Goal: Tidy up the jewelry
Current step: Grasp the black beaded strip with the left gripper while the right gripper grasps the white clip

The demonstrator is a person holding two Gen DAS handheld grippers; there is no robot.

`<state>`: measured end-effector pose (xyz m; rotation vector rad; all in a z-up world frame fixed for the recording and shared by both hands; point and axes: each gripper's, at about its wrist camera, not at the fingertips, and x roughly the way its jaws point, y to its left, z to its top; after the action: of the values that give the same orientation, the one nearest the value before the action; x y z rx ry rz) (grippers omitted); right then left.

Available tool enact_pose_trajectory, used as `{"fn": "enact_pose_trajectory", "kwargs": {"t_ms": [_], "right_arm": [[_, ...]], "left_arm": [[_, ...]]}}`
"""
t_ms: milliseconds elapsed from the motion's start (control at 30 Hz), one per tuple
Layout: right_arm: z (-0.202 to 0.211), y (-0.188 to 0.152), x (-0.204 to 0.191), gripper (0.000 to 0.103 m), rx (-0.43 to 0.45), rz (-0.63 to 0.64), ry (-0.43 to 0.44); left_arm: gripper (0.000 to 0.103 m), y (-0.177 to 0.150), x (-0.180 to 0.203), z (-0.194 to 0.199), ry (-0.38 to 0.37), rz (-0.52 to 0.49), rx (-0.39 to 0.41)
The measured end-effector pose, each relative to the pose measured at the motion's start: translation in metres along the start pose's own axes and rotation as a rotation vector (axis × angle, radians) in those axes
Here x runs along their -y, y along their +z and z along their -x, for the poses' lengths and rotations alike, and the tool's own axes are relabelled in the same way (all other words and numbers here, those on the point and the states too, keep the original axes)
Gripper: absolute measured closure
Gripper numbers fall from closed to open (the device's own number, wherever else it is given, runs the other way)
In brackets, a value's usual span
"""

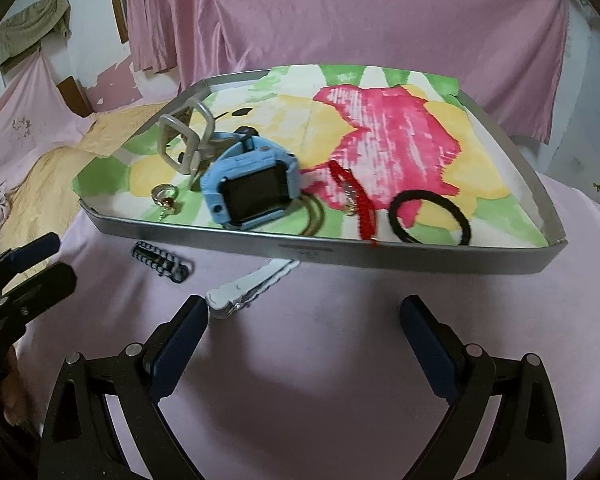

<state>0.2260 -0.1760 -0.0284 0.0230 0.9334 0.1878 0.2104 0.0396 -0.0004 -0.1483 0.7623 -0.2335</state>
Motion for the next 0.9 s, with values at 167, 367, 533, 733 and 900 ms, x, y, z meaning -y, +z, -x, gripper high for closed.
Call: {"fn": "enact_pose_trajectory", "kwargs": {"t_ms": [167, 367, 533, 733, 900], "right_arm": [[0.003, -0.001, 0.015, 0.010, 0.004, -0.008, 0.029], [0.007, -0.005, 0.031, 0.013, 0.013, -0.022, 0.055], [0.009, -0.006, 0.044, 0.018, 0.020, -0.034, 0.063], [0.008, -0.007, 0.049, 0.018, 0.026, -0.024, 0.078], [0.008, -0.008, 0.049, 0.018, 0.029, -0.020, 0.088]], "left_arm": [[0.014, 0.001, 0.018, -0.011, 0.007, -0.006, -0.035], [0.021, 0.003, 0.038, -0.025, 0.033, -0.025, -0.077], [0.021, 0.004, 0.052, -0.032, 0.044, -0.032, -0.093], [0.030, 0.006, 0.065, -0.043, 0.101, -0.040, -0.123], [0.037, 0.008, 0.067, -0.045, 0.136, -0.028, -0.123]]}}
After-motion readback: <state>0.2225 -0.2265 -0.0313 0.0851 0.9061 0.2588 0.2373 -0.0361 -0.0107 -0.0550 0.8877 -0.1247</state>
